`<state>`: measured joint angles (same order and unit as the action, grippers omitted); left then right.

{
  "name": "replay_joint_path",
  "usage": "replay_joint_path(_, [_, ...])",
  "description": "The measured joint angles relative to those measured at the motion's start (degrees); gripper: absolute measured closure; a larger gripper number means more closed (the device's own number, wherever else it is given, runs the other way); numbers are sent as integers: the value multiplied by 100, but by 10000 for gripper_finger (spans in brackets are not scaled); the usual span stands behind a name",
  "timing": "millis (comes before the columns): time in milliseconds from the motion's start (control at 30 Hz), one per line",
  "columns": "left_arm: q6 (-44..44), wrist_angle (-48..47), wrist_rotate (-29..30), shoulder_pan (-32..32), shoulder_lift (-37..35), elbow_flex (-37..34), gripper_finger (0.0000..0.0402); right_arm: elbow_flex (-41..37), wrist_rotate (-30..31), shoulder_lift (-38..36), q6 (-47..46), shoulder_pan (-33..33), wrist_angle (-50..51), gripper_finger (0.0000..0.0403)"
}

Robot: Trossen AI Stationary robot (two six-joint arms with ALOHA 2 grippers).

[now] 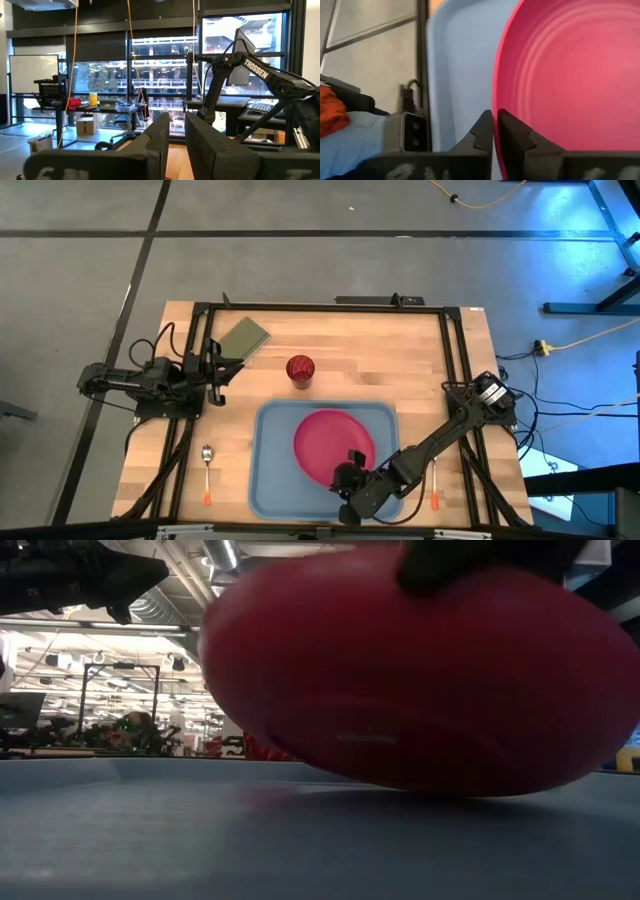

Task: Pick and place plate/cup/fork/spoon on tray
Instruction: Put the red plate on the blue serving tray, then put the red cup on the blue serving tray to the top left of the red plate

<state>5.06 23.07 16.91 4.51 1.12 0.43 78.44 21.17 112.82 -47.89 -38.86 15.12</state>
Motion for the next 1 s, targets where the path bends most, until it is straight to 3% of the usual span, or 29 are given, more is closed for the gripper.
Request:
replay_joint_path(267, [-2,0,0,1,0,0,347,-5,-26,130,-346,-1,-49,325])
replay_joint_path(567, [-4,0,0,0,-1,0,347,-5,22,107,-424,-1,-69,309])
replay_joint_path(867, [-2,-8,0,0,1,0,347,323,1754,-151,436,71,739,309])
replay_joint_path(1000, [-2,-26,0,2,-1,0,347,526,1955,-162,1455,376,732,309])
